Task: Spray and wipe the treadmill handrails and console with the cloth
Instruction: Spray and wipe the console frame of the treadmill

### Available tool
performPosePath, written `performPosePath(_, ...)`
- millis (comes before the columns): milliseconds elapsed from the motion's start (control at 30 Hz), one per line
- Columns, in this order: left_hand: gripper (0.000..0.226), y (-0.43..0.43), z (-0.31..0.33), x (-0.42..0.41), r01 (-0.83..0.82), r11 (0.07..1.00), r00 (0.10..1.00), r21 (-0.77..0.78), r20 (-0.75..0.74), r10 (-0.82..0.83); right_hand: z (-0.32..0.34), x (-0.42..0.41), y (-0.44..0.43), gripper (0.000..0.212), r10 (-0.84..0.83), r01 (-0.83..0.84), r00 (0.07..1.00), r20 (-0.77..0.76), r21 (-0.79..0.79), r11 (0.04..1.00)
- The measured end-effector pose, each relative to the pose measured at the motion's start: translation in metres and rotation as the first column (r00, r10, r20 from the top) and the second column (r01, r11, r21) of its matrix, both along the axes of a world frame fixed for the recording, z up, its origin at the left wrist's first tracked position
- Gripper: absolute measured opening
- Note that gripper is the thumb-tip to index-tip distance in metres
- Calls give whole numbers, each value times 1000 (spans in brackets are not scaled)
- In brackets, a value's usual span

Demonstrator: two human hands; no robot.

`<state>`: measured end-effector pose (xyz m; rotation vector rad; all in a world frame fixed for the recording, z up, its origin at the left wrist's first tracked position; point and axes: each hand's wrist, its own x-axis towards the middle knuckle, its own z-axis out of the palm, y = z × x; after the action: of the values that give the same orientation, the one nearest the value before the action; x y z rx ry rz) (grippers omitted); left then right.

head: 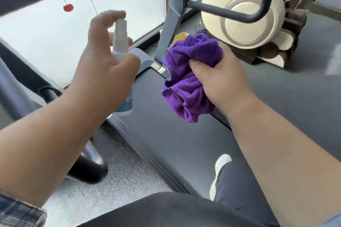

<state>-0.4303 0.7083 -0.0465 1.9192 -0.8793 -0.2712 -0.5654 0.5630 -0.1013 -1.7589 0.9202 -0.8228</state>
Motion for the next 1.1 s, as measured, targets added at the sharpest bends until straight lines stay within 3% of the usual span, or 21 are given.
performPosePath(367, 55, -106, 13, 47, -176, 984, 984, -19, -40, 175, 17, 88, -135, 8, 299, -312, 945, 132, 87, 946)
performPosePath(533, 59, -154, 61, 63, -312, 949, 943, 41, -105, 314, 64, 120, -206, 13, 500, -518, 855, 137, 196, 833)
performPosePath(633, 58, -174, 93, 71, -405, 912, 909, 68, -71, 410, 98, 131, -235, 10, 595, -603, 797, 108, 205, 771)
performPosePath(900, 61, -185, 143, 85, -490, 856, 865, 165, -33, 501, 154, 171, -259, 11, 666, -661, 743, 67, 228, 715)
performPosePath(1100, 63, -178, 130, 123, -530, 833, 841, 156, -24, 540, 152, 222, -264, 15, 724, -708, 689, -39, 175, 684)
